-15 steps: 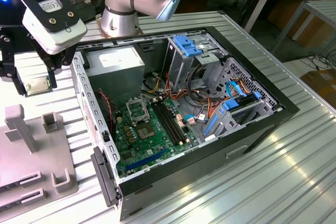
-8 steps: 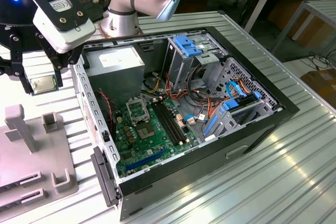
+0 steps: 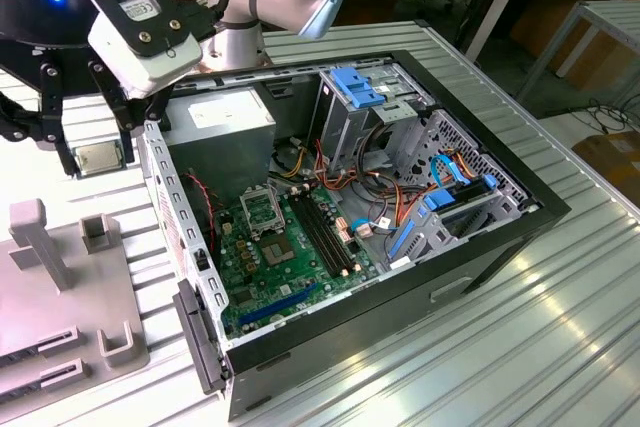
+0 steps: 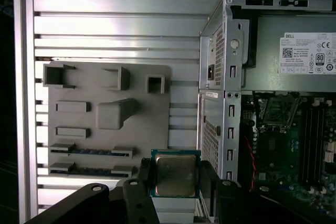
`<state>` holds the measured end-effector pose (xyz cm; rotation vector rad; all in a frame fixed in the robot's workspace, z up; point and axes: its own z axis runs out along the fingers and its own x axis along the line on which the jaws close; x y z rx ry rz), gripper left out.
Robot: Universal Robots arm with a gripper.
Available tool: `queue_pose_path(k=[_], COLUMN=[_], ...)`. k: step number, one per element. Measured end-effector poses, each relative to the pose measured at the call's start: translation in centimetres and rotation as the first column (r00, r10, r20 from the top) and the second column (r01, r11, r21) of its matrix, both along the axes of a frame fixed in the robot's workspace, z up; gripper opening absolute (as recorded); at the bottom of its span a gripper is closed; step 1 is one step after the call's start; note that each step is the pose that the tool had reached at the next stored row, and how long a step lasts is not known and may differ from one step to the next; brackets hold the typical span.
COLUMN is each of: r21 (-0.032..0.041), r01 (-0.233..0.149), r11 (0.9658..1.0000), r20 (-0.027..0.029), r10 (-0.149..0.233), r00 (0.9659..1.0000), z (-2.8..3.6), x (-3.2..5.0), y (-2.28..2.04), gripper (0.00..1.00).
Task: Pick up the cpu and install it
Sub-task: 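Pick up the cpu and move it towards the insertion slot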
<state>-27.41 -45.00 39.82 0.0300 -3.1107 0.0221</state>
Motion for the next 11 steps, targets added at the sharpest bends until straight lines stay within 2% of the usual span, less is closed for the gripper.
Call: queue_pose_path(k=[11], r21=[0.0], r01=[0.0], r11=[1.0], r20=[0.0], r10=[0.0], r00=[1.0], z=[-0.01], x=[1.0], y=[-0.12], gripper=[0.47])
